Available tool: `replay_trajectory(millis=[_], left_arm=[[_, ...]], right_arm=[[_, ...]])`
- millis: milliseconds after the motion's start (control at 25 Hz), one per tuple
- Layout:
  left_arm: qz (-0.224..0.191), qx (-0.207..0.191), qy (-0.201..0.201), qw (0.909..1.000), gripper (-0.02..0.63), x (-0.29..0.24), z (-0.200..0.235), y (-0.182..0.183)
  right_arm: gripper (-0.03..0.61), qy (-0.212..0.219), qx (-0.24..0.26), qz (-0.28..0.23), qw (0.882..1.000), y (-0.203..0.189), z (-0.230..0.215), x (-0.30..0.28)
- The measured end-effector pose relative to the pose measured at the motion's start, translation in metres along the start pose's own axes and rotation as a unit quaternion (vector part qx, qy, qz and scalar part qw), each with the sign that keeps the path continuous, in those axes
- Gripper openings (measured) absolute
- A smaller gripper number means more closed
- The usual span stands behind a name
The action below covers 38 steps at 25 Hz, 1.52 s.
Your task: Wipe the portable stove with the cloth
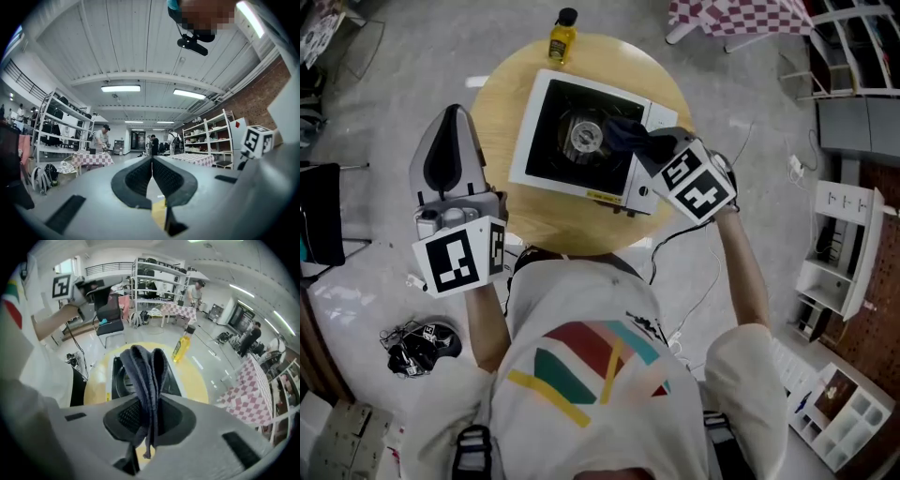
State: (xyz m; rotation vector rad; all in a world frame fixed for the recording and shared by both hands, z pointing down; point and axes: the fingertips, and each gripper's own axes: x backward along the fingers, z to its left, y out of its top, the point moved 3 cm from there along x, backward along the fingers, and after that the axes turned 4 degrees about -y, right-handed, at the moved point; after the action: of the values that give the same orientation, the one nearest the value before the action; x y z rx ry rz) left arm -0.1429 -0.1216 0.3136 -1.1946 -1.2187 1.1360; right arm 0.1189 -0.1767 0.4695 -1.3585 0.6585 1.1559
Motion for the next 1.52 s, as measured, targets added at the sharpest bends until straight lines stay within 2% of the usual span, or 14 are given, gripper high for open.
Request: replay_trajectory(millis=[80, 160, 280, 400, 520, 680, 920, 1200, 1520], left_arm=[[0.003, 0.002, 0.012, 0.9999, 0.006, 0.005, 0.007, -0.003], [0.010, 0.004, 0.028, 0.9996, 0.006, 0.012, 0.016, -0.008], [0.023, 0.008, 0.053, 0.9983, 0.006, 0.024, 0.030, -0.016], [0.037, 0.010, 0.079, 0.9961, 0.006, 0.034, 0.046, -0.024], [0.050, 0.007, 0.105, 0.9932, 0.006, 0.043, 0.061, -0.033], [0.061, 0.006, 0.137, 0.9886, 0.006, 0.056, 0.078, -0.042], [0.076, 0.005, 0.167, 0.9830, 0.006, 0.067, 0.094, -0.053], [0.082, -0.006, 0.172, 0.9817, 0.006, 0.066, 0.100, -0.058], [0.080, -0.011, 0.150, 0.9854, 0.006, 0.053, 0.092, -0.056]], right_arm=[[0.035, 0.045, 0.058, 0.004, 0.997, 0.031, -0.023, -0.012], [0.035, 0.094, 0.110, 0.021, 0.989, 0.059, -0.040, -0.034], [0.035, 0.152, 0.106, 0.052, 0.981, 0.095, -0.058, -0.072], [0.035, 0.182, 0.093, 0.076, 0.976, 0.124, -0.068, -0.105], [0.035, 0.182, 0.115, 0.093, 0.972, 0.145, -0.071, -0.133], [0.035, 0.189, 0.167, 0.119, 0.960, 0.162, -0.065, -0.158], [0.035, 0.200, 0.190, 0.150, 0.949, 0.171, -0.059, -0.181], [0.035, 0.213, 0.166, 0.149, 0.951, 0.162, -0.065, -0.183], [0.035, 0.220, 0.130, 0.156, 0.954, 0.123, -0.083, -0.170]])
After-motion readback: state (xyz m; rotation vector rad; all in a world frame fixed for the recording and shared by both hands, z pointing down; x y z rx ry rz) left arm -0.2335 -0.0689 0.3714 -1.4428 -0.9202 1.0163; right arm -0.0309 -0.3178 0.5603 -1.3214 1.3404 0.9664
